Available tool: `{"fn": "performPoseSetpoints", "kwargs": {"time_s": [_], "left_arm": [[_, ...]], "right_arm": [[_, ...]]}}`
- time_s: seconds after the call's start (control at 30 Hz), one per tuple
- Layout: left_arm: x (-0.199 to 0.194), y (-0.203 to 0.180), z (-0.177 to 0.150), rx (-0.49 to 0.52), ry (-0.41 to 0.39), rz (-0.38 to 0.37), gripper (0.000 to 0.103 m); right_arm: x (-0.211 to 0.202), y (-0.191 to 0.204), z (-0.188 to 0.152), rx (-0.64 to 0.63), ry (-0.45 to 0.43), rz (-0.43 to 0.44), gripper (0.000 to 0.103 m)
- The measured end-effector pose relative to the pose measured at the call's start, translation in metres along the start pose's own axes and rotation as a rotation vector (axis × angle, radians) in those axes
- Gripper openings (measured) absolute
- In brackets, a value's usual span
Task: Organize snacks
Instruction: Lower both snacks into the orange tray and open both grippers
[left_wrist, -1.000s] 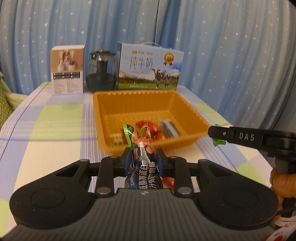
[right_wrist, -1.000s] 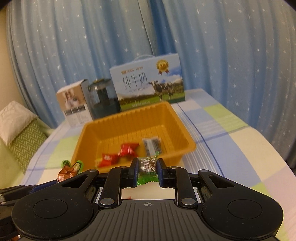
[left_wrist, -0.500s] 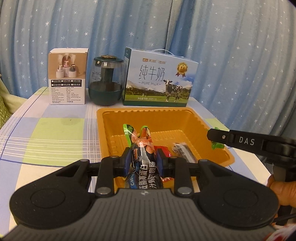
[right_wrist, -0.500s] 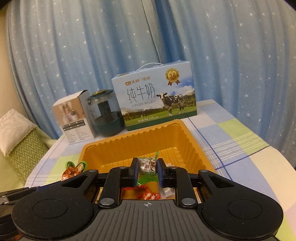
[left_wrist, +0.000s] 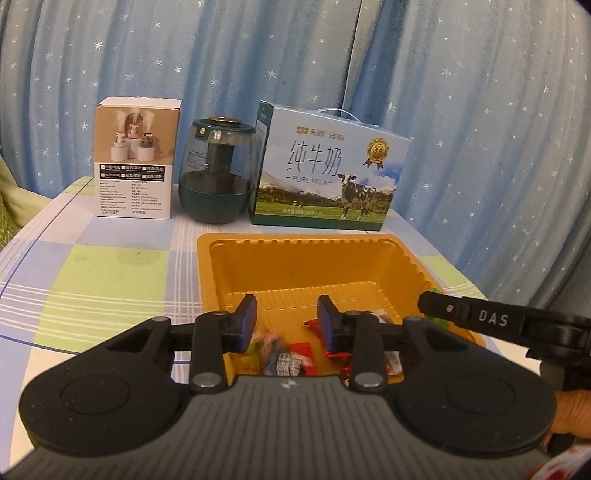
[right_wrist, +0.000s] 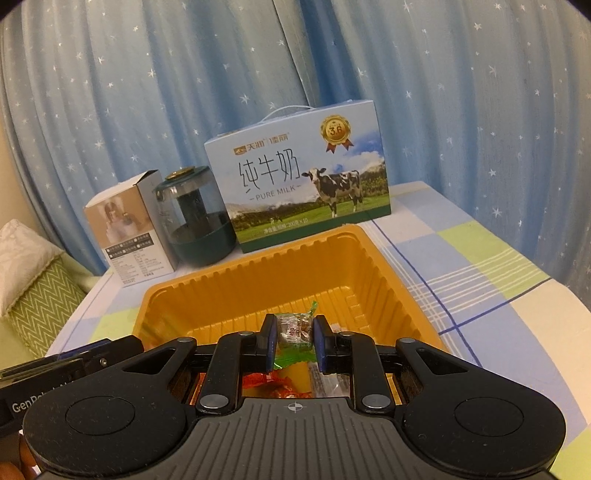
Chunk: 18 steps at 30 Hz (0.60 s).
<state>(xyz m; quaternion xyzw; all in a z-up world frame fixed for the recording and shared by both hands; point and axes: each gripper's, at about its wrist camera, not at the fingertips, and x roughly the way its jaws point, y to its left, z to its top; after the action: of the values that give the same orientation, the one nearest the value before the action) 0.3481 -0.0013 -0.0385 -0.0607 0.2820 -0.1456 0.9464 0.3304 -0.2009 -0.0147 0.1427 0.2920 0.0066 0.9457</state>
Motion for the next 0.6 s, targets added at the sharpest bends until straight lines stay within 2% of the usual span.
{"fn": "performPoseSetpoints", "kwargs": {"time_s": [0.3, 0.5, 0.6], "left_arm": [[-0.0021, 0.0034, -0.0060, 0.002, 0.030, 0.045, 0.032], [-0.0029, 0.0042, -0.0067, -0.004, 0.032, 0.037, 0.032], [-0.0032, 0.0047, -0.0072, -0.006, 0.037, 0.040, 0.032]], "right_arm": [[0.0000, -0.0027, 0.0008, 0.019, 0.004, 0.034, 0.021], [0.0017, -0.0015, -0.0012, 0.024, 0.008, 0.055, 0.021], [0.0052, -0.0039, -0.0018, 0.057, 0.017, 0.096, 0.022]]}}
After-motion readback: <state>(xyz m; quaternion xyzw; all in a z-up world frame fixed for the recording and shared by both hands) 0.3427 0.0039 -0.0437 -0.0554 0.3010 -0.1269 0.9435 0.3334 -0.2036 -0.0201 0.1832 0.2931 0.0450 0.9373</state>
